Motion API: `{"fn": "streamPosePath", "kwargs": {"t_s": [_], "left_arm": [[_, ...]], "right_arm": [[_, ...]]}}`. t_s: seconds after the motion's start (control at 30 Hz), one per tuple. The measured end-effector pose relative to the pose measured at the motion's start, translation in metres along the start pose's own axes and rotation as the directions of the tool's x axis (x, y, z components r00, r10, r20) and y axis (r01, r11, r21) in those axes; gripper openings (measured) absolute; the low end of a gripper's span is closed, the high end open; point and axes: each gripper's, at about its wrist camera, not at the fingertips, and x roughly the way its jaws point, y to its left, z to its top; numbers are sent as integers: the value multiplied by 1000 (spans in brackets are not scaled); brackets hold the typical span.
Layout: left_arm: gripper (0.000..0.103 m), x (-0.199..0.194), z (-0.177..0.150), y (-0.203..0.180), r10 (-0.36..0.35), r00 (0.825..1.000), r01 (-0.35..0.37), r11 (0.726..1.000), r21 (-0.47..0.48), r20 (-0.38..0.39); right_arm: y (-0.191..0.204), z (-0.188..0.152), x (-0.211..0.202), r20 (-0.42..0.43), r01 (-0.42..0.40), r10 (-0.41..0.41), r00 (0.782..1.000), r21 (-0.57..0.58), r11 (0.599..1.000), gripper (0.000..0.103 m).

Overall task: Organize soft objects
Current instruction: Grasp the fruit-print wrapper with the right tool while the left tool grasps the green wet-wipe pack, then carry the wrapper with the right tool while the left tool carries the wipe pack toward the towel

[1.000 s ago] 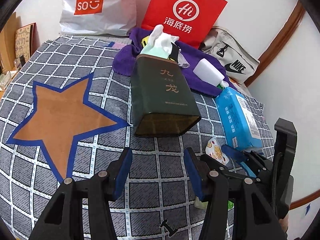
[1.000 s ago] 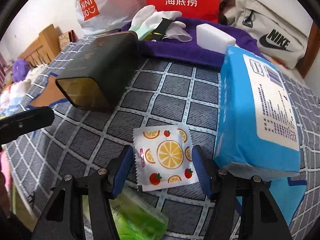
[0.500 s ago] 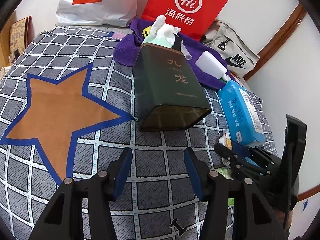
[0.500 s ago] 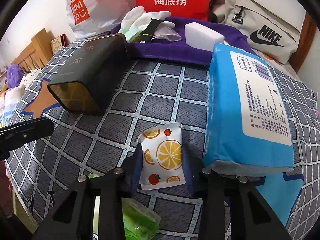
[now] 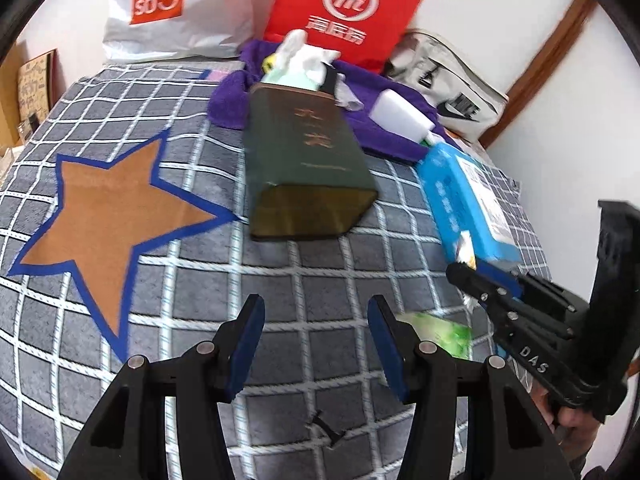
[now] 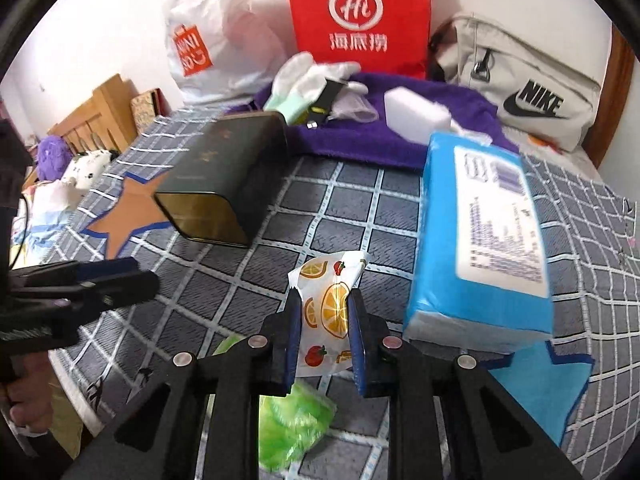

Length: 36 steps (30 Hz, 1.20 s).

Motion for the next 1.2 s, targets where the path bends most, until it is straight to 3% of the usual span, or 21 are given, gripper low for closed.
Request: {"fn": "streamPosePath", "kwargs": {"t_s": [0.17,0.43,0.73,0.97,1.07,1.2], "left_arm": [[52,10,-13,-26,-38,998,39,999,33,-44],[77,26,-30,-77,-77,992,90,985,146,-97],[82,45,-41,-100,14,991,14,977,212,-132],[82,54,-46,-111,117,989,-88,955,284,-87],[71,50,-42,-104,134,989,-114,959,261,-61],[70,43,-30,-78,160,986,-150,973,174,-42]], "right_arm": [[-14,-14,-21,22,-16,16,1000,-10,1000,22],[-46,-42,-48,61,-7,5,998,24,1000,22],[-74,-57,-44,47,2,-5,999,64,998,22],[-80,-65,-19,-20,15,-14,1000,67,998,22],[-78,-67,-11,-42,11,-9,999,58,998,22],[-78,-65,-11,-42,1,2,999,58,998,22]]}}
